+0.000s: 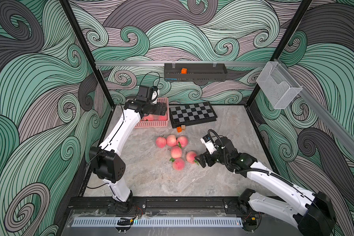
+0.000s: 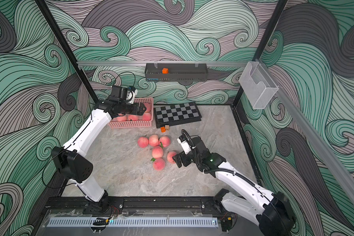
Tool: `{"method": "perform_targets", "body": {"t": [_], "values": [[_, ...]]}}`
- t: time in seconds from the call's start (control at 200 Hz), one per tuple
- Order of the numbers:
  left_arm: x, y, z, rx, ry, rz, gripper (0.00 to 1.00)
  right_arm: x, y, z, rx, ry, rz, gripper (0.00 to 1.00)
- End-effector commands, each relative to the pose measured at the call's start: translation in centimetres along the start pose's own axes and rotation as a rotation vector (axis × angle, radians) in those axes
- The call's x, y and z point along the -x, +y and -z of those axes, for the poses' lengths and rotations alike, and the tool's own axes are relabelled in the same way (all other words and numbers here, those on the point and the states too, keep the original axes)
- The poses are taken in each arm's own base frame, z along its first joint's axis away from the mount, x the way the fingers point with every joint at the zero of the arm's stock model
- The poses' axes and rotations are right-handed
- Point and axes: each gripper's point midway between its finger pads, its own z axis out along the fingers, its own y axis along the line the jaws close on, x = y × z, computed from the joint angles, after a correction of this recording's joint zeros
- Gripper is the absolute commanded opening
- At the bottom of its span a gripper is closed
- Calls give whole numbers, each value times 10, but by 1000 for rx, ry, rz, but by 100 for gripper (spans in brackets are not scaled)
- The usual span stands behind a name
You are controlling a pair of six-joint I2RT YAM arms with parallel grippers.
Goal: Put the peaches into the basket
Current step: Pick up the peach from the center of the board.
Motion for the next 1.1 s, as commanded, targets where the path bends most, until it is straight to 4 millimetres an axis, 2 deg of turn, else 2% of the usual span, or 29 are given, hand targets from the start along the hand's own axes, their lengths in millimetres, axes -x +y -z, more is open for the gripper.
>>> {"method": "perform_targets", "body": {"t": [0.0,0.275,0.395,0.6,0.66,0.68,0.725,1.096], "values": [[-37,-17,28,-40,91,-33,92,5,2,4,0,11,-3,99],[-115,-67,74,-213,210,-75,92,1,4,-2,15,42,11,99],[-147,-89,82,-291,253,-66,93,1,4,-8,18,48,4,99],[-188,-106,81,-388,320,-41,94,-3,4,-23,28,68,-11,99],[-196,-104,81,-383,348,-47,94,-8,3,-29,27,95,-17,99],[-198,-104,81,-383,357,-48,94,-2,4,-31,32,73,-15,99],[-201,-105,82,-390,364,-49,94,-3,4,-35,32,77,-16,99],[-213,-130,77,-529,400,-6,95,-15,0,-69,34,140,-13,99]]}}
